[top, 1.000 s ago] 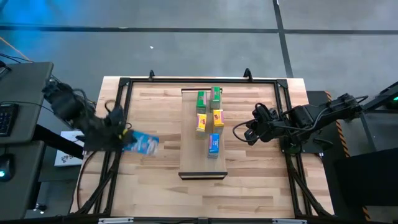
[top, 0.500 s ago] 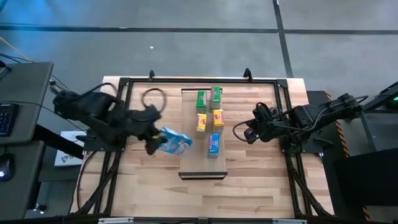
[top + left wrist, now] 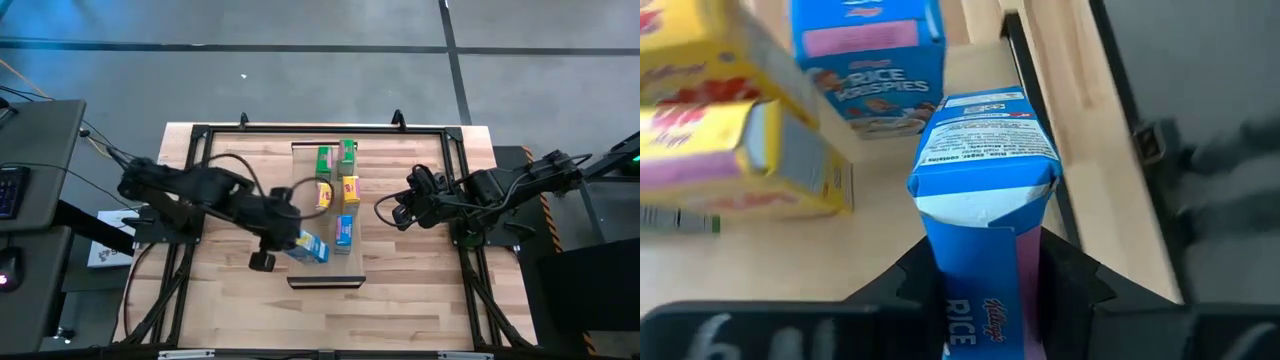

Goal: Stack cereal on shelf
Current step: Put the top blue cereal box on the shelf

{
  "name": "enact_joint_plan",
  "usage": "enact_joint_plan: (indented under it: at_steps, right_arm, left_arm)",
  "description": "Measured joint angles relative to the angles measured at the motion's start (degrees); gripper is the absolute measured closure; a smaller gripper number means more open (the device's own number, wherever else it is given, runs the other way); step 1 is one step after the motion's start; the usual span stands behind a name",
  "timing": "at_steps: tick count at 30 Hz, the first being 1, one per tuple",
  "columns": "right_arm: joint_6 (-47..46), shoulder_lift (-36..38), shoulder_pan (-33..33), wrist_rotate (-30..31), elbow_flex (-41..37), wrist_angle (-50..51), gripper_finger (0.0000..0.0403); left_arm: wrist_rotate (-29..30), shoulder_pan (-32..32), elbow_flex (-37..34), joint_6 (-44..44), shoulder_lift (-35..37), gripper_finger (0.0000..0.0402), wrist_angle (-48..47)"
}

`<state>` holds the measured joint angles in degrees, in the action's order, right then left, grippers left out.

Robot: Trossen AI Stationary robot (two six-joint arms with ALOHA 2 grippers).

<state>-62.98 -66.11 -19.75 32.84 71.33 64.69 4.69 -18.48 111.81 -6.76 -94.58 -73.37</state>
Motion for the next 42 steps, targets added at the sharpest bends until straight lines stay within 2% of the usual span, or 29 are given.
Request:
enact_joint_plan:
  at_steps: [5, 15, 22, 29, 37, 42]
  right_arm:
    - [-0.19, -0.28, -0.02, 0.07, 0.00, -0.23, 0.0402]
    - [-1.42, -1.14, 0.00, 0.83, 0.00, -0.22, 0.0402]
    - [-1.29, -1.11, 0.00, 1.49, 0.00, -0.12, 0.0402]
    - [-1.49, -1.11, 0.00, 1.49, 0.00, -0.11, 0.0402]
    - [-1.49, -1.11, 0.00, 1.49, 0.00, -0.15, 0.0402]
    - [-1.51, -1.11, 0.00, 1.49, 0.00, -0.17, 0.0402]
  left_arm:
    - [0.00, 0.00, 0.00, 9.94, -2.47, 0.0294, -0.30]
    - [0.62, -0.02, 0.04, 18.84, -3.17, 0.0286, -0.57]
    - [2.75, -0.04, 0.07, 20.85, -3.74, 0.0247, -3.73]
    - [3.06, -0.04, 0.07, 20.54, -3.68, 0.0209, -1.61]
    - [3.06, 0.00, 0.07, 18.86, -3.68, 0.0182, 0.16]
    - [3.54, 0.09, 0.07, 18.03, -3.49, 0.0179, 1.59]
